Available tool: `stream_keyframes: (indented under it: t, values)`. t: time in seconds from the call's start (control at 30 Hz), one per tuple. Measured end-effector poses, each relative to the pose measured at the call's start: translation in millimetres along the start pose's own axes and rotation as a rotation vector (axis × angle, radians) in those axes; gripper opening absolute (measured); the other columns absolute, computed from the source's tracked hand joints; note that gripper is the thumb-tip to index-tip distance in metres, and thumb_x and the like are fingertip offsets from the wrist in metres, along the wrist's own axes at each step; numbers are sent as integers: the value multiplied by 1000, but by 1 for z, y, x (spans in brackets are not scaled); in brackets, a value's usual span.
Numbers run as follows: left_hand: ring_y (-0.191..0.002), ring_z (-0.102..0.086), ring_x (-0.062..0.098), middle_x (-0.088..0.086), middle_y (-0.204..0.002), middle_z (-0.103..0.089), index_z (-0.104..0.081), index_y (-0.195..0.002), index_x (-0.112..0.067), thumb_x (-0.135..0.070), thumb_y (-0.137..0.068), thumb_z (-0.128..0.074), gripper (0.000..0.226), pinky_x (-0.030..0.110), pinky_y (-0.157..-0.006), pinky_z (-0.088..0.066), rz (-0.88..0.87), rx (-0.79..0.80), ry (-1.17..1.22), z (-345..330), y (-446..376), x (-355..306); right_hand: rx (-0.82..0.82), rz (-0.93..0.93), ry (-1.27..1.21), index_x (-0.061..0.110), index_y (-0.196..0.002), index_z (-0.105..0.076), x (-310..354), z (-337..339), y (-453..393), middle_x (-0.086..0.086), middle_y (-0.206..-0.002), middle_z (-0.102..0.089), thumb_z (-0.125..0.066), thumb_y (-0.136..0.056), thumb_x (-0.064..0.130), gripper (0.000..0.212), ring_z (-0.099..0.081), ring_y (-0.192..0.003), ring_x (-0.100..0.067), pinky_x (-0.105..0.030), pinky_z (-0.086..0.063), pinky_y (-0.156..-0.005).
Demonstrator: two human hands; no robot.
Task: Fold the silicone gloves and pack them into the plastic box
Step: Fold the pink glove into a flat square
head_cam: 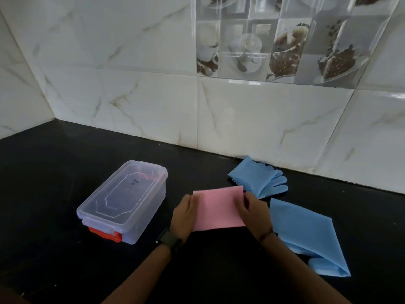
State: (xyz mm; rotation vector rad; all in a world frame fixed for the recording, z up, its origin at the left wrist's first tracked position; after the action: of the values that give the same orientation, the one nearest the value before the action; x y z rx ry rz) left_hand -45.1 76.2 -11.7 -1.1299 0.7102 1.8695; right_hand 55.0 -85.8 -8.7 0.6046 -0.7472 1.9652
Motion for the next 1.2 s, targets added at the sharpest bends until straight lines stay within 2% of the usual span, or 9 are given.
stream_keyframes:
  t: [0.1,0.27,0.4,0.53,0.67,0.77,0.9,1.1,1.2]
  values:
    - [-95,-60,16,-2,-107,-55,-43,-119,-14,-38,-89,-56,41,22,-73,-48,48,15,-200,-6,-17,-8,39,-173,170,21,-58,-34,1,-13,-23,4,-57,-42,-40,-94,35,39,-48,-62,-18,-24,-31,-52]
    - [-112,-56,29,14,-127,-53,-40,-126,-8,-42,-86,-54,55,37,-88,-48,207,-30,-539,-10,-29,-11,101,-279,380,8,-104,-53,9,-24,-36,-15,-108,-63,-34,-91,36,37,-59,-99,-32,-34,-41,-73]
    - [-108,-58,29,13,-123,-58,-54,-120,-8,-62,-83,-44,66,34,-79,-47,269,-39,-783,-7,-28,-3,199,-456,326,7,-120,-52,8,-26,-34,-16,-122,-58,-29,-89,50,58,-56,-108,-31,-36,-40,-79]
    - [-108,-61,32,16,-123,-62,-58,-120,-3,-52,-93,-36,60,30,-80,-47,348,110,-533,-11,-25,-10,339,-550,56,5,-122,-53,12,-31,-33,-16,-124,-58,-38,-88,53,60,-56,-109,-31,-34,-44,-84]
    - [-100,-63,31,16,-117,-61,-48,-126,-2,-28,-91,-56,44,44,-80,-57,526,179,100,-4,-13,-12,331,-638,-331,-3,-122,-49,10,-20,-19,-19,-123,-56,-54,-86,40,56,-56,-104,-32,-39,-50,-87]
    - [-95,-61,26,13,-119,-58,-44,-127,-8,-21,-89,-59,43,41,-79,-56,570,269,369,-2,12,-7,271,-581,-376,-1,-103,-62,7,-6,9,-20,-110,-64,-56,-84,37,43,-61,-99,-33,-44,-50,-92]
    - [-93,-61,22,6,-111,-57,-44,-114,-18,-21,-92,-54,24,39,-79,-55,523,353,444,-16,50,-5,196,-536,-256,1,-94,-62,-5,17,59,-16,-95,-64,-53,-87,42,42,-60,-89,-30,-40,-48,-80]
    - [-94,-56,19,10,-114,-57,-44,-121,-8,-40,-93,-45,43,28,-77,-44,239,262,-529,-37,81,-10,246,-573,109,11,-86,-54,-15,36,116,-6,-84,-56,-44,-89,54,44,-50,-68,-14,-26,-36,-61]
    - [-108,-57,24,12,-121,-54,-43,-125,-6,-44,-89,-52,53,32,-87,-47,202,174,-585,-27,84,-19,295,-496,389,13,-78,-53,-4,51,111,-5,-79,-54,-39,-87,61,51,-53,-74,-18,-29,-41,-67]
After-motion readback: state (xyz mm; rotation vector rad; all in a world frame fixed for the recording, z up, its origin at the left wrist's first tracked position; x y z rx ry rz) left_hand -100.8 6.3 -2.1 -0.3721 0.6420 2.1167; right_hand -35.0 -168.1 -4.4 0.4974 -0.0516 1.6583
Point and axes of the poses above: each hand's wrist, its own y-axis away from the middle knuckle, its own z-axis out of the back of the hand, x = y × z, the point moved 2 cm from there along -y, towards the middle knuckle
